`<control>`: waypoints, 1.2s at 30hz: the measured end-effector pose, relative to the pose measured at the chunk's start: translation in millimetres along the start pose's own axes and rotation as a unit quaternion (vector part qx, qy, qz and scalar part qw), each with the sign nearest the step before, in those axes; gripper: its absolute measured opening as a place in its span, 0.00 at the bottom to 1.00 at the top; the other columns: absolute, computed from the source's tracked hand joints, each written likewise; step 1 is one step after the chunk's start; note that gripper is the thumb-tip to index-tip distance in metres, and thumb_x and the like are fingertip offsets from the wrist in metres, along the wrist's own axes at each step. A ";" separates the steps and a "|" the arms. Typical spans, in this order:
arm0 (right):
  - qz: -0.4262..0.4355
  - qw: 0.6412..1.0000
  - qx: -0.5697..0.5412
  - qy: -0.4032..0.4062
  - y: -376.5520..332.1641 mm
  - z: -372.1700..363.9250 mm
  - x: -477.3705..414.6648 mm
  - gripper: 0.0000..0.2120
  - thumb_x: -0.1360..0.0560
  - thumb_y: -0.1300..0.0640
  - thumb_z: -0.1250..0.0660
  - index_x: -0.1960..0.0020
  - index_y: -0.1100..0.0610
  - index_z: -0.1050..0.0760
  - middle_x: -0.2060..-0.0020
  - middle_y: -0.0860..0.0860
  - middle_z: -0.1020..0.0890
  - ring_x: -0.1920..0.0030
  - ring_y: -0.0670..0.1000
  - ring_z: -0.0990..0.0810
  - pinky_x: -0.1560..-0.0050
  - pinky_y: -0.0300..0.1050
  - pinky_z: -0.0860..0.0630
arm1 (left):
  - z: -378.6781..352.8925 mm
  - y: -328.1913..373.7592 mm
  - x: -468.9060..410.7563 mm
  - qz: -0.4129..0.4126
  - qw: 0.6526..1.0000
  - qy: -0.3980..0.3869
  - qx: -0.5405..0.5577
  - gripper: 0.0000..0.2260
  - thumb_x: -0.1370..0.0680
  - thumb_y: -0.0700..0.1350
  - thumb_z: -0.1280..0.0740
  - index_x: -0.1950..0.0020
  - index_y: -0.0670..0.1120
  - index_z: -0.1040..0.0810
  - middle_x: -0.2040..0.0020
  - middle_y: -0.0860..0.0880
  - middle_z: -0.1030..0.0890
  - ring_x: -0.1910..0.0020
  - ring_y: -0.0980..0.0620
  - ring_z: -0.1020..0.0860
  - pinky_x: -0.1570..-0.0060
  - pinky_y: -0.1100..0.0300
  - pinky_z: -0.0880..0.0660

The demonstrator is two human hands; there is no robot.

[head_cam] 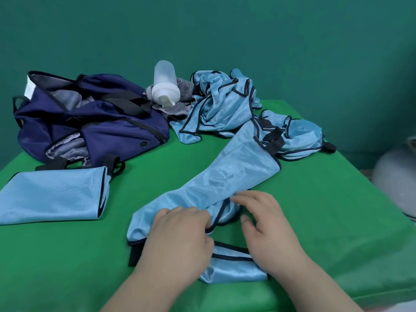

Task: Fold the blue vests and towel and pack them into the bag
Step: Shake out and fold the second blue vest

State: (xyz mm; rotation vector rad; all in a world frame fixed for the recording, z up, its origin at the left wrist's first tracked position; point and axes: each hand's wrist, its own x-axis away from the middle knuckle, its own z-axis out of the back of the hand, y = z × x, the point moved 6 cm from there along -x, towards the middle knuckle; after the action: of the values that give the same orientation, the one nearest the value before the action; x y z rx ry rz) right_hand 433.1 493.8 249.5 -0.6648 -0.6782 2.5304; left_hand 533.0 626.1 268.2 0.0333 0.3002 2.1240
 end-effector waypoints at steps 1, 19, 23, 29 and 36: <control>0.003 1.000 0.010 -0.009 0.3 -0.5 0.3 0.24 0.28 0.61 0.39 0.34 0.46 0.24 0.37 0.37 0.28 0.32 0.42 0.34 0.30 0.42 0.39 | 2.6 -3.4 1.8 -0.022 1.000 -0.008 0.020 0.02 0.26 0.49 0.42 0.56 0.54 0.31 0.58 0.57 0.27 0.53 0.56 0.30 0.42 0.58 0.35; 0.075 0.995 -0.058 -0.013 -36.3 13.2 6.0 0.03 0.27 0.46 0.37 0.57 0.44 0.29 0.61 0.41 0.22 0.56 0.44 0.25 0.50 0.31 0.32 | 49.7 -59.6 27.7 -0.088 0.985 -0.041 0.144 0.08 0.36 0.45 0.44 0.62 0.54 0.29 0.62 0.56 0.24 0.57 0.57 0.27 0.53 0.67 0.33; 0.094 0.994 -0.030 -0.048 -46.6 14.4 12.2 0.05 0.28 0.44 0.37 0.57 0.45 0.28 0.68 0.43 0.23 0.65 0.44 0.25 0.64 0.35 0.31 | 48.9 -48.3 24.8 -0.105 0.984 -0.017 0.142 0.08 0.29 0.55 0.45 0.58 0.59 0.26 0.55 0.63 0.24 0.51 0.62 0.26 0.48 0.65 0.34; 0.106 0.990 -0.045 -0.082 -49.2 19.5 14.4 0.04 0.28 0.47 0.36 0.55 0.46 0.26 0.68 0.42 0.21 0.67 0.44 0.23 0.67 0.39 0.27 | 19.9 -28.7 15.0 -0.089 0.991 -0.015 0.096 0.24 0.27 0.71 0.51 0.42 0.62 0.26 0.46 0.66 0.29 0.41 0.66 0.34 0.38 0.61 0.37; 0.021 0.997 -0.067 0.023 -19.7 38.0 3.7 0.08 0.27 0.46 0.39 0.57 0.46 0.22 0.61 0.40 0.19 0.57 0.43 0.20 0.56 0.39 0.26 | 2.9 -24.3 7.1 -0.067 0.997 -0.038 0.026 0.15 0.23 0.65 0.44 0.40 0.61 0.30 0.46 0.64 0.25 0.44 0.63 0.31 0.35 0.59 0.41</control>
State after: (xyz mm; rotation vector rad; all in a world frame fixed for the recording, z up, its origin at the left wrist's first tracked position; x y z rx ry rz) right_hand 415.0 498.1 288.2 -0.7880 -0.8320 2.5153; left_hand 549.6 645.1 264.8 0.1209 0.3053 1.9769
